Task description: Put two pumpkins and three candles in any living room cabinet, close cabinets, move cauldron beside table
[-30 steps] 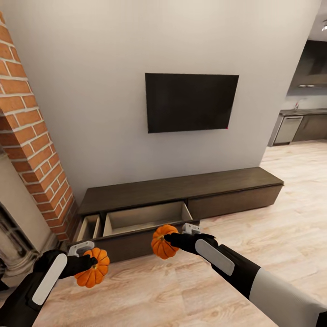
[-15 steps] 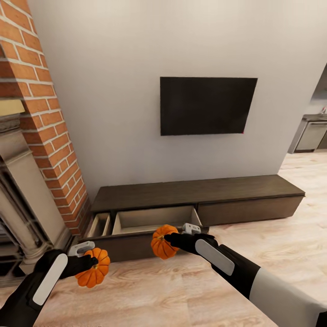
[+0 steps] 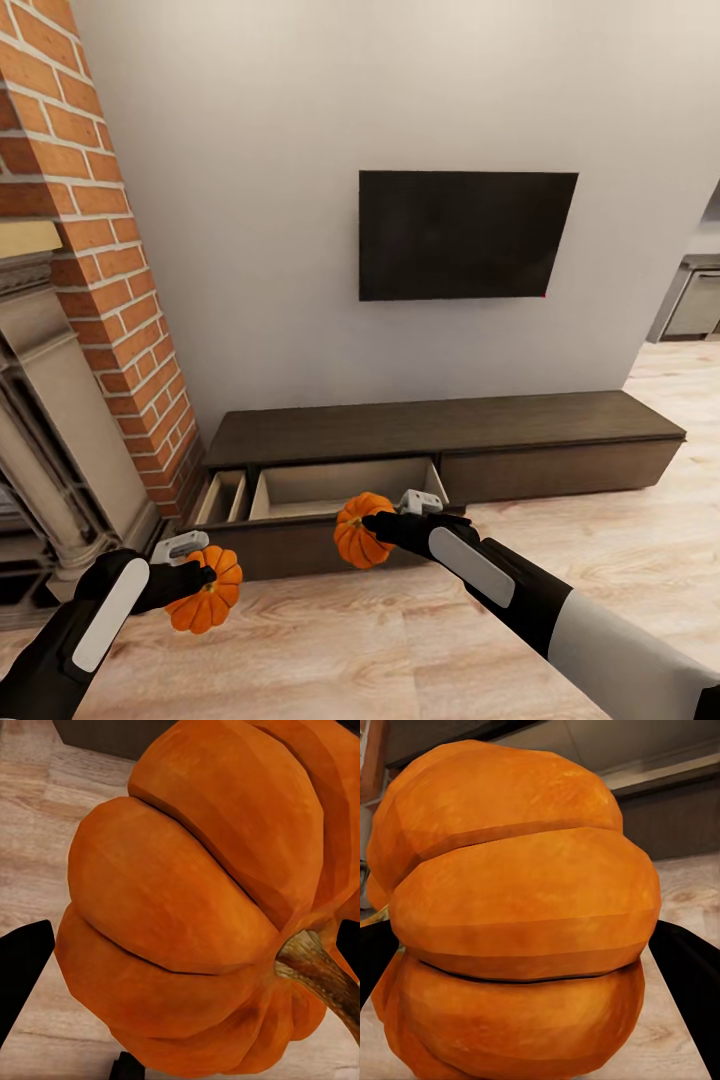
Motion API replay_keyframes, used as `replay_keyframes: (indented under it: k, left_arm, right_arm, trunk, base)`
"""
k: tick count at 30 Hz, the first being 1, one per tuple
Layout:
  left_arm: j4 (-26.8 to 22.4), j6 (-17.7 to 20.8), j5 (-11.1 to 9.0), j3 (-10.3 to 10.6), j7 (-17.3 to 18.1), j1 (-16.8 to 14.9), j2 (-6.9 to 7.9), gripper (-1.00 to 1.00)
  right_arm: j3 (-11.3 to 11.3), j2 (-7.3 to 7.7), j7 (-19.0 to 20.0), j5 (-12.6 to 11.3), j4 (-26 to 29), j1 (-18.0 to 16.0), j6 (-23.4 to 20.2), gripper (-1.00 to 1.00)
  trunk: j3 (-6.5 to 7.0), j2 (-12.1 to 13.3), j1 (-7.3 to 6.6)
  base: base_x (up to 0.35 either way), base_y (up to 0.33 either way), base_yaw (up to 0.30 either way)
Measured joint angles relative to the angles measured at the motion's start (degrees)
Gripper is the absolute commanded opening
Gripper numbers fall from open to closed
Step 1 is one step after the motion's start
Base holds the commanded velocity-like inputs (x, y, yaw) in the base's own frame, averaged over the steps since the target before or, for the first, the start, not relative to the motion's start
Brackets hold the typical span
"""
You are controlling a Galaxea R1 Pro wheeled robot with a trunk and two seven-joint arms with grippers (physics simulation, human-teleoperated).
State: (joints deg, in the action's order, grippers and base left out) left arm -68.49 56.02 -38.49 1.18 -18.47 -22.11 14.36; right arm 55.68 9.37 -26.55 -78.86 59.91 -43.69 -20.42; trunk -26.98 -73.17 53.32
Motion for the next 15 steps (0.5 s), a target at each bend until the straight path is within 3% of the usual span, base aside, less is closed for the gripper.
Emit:
replay_keyframes:
  k: [10, 15]
  left_arm:
    - [-0.05, -0.06, 0.04, 0.0, 0.04, 0.0, 0.0, -1.0]
    - [-0.08, -0.07, 0.0, 0.0, -0.02, -0.01, 0.0, -1.0]
  right_arm:
    - [-0.01, -0.09, 0.02, 0.02, 0.01, 0.0, 0.02, -1.0]
    - [-0.02, -0.1, 0.03, 0.03, 0.01, 0.0, 0.03, -1.0]
  trunk:
    - [0.0, 0.0, 0.0]
    - [0.9, 1.99, -1.09]
  base:
    - [0.083, 0.0, 0.0]
    - [0.002, 0.0, 0.0]
